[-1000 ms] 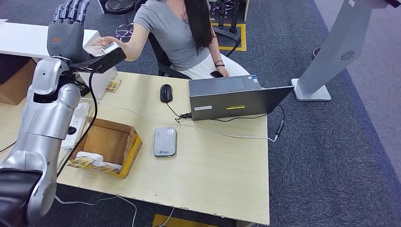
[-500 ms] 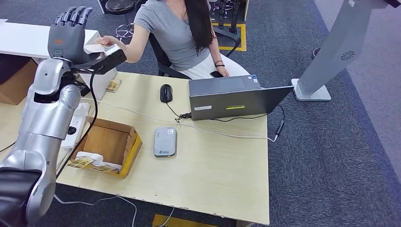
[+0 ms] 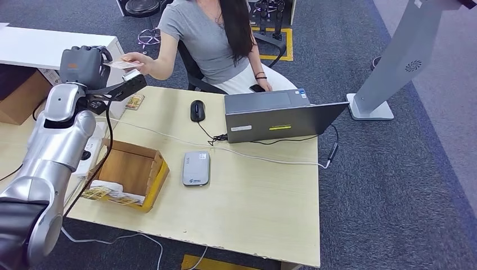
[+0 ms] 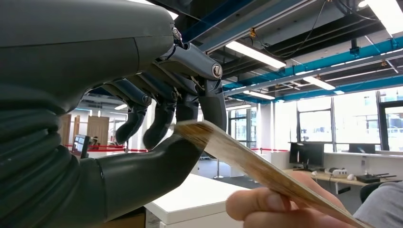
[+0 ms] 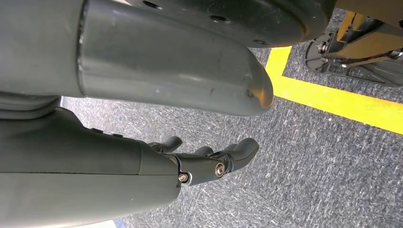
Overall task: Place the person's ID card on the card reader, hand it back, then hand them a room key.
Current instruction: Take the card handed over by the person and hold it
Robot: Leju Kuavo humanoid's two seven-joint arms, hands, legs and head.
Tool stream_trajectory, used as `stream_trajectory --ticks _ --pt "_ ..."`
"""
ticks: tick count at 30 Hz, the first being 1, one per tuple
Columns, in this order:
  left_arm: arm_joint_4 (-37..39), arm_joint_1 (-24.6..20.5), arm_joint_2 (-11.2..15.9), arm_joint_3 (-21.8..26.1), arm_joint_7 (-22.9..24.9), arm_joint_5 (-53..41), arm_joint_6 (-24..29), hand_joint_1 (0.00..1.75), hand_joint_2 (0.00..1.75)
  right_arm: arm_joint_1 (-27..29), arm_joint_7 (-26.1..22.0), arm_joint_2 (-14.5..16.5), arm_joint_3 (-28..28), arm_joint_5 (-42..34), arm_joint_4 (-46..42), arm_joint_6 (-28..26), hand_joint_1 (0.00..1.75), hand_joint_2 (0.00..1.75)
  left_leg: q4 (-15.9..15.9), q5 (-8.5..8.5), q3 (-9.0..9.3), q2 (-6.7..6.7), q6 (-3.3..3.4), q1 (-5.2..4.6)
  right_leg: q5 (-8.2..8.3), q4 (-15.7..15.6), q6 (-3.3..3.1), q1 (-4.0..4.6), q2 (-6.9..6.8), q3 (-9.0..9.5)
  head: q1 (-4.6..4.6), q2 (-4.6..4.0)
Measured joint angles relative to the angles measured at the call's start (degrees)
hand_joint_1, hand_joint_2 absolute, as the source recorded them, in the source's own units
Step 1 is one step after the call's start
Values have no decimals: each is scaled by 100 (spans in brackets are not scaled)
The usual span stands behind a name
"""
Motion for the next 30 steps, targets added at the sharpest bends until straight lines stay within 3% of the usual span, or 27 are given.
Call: stream_trajectory --ticks 24,28,30 --pt "75 82 111 0 1 37 -22 175 175 -2 -9 0 4 -3 2 0 0 0 0 1 -2 -2 0 0 0 1 0 0 -2 0 1 0" --pt "70 176 108 0 3 62 13 0 175 -1 -10 0 4 -21 2 -6 0 0 0 1 -1 -1 0 0 0 1 0 0 -1 0 1 0" --pt "56 256 106 0 5 64 51 0 175 -1 -9 0 4 -26 2 -11 0 0 0 1 -1 -1 0 0 0 1 0 0 -1 0 0 0"
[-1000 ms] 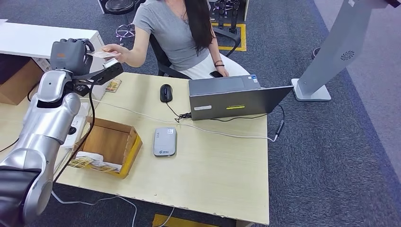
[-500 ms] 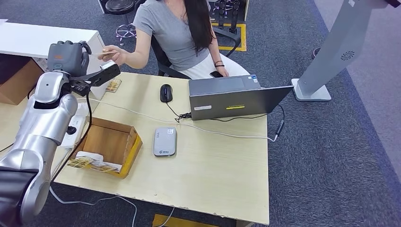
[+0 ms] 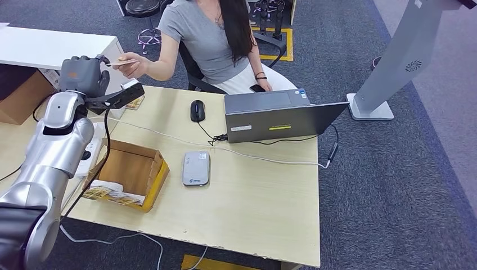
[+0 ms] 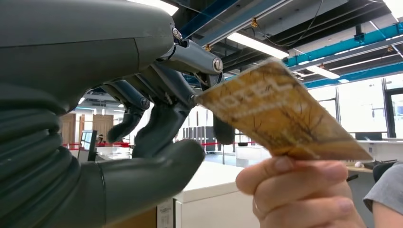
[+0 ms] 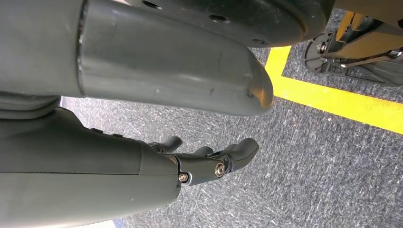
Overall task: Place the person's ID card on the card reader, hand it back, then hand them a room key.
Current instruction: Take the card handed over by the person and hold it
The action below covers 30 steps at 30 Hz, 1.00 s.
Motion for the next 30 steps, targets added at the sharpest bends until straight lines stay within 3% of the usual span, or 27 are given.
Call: stream_trajectory --ticks 30 --pt "-86 198 -5 0 9 -128 123 0 175 0 -1 0 0 -7 0 3 0 0 0 1 0 0 0 0 0 0 0 0 0 0 1 0"
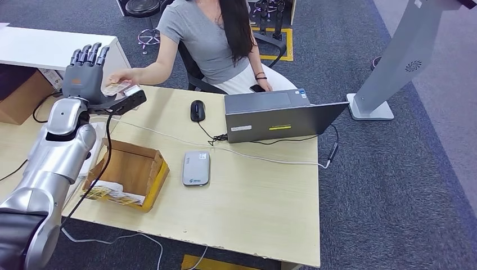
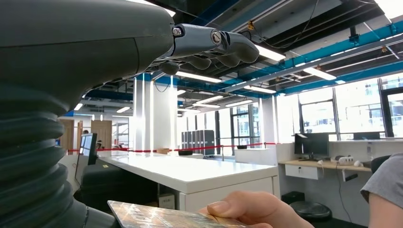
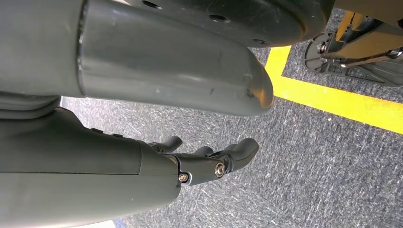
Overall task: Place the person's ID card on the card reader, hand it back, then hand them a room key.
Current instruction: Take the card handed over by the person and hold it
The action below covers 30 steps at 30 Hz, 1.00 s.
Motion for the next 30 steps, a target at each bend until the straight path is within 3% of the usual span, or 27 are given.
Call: stream_trajectory --ticks 4,30 --pt "0 18 -14 0 2 -31 30 175 175 0 -1 0 0 -2 0 7 0 0 0 0 0 0 0 0 0 0 0 0 0 0 -1 0" --pt "-76 214 -159 0 -294 233 21 175 175 1 -41 17 7 8 1 11 0 0 0 0 0 0 0 -1 0 0 0 0 0 0 0 0"
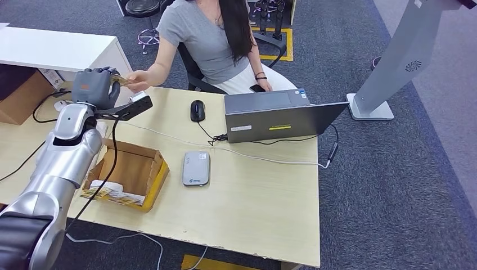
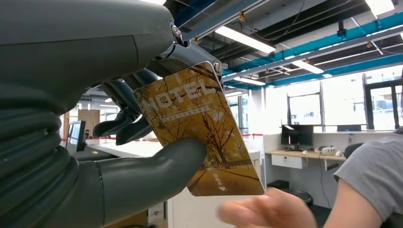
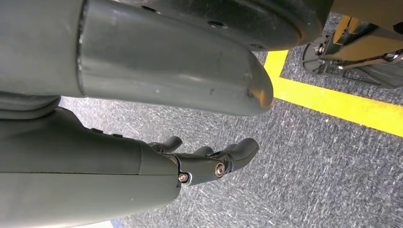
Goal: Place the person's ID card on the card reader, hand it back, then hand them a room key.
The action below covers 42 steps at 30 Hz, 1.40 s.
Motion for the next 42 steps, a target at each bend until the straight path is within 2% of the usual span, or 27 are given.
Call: stream_trajectory --ticks 9,16,20,42 --pt "-304 479 -185 0 -134 102 81 175 175 0 22 26 0 -2 0 0 0 0 0 0 0 -1 0 -1 0 -1 0 -1 -1 -1 -1 0" --pt "-498 898 -765 -207 -168 -7 262 175 175 -9 19 73 2 -7 -1 -17 0 0 1 0 -1 -6 1 -4 1 -2 2 -3 -10 2 0 0" --pt "-567 1028 -974 -354 -144 -39 285 175 175 -8 16 79 2 -10 -1 -20 0 0 1 0 -2 -4 1 -4 2 -2 3 -3 -9 0 -1 0" --pt "-634 1140 -1236 -565 -127 -104 185 175 175 -7 -42 83 4 -2 -1 -20 0 0 1 0 -4 -6 0 -3 2 0 3 -2 -10 -2 -1 0"
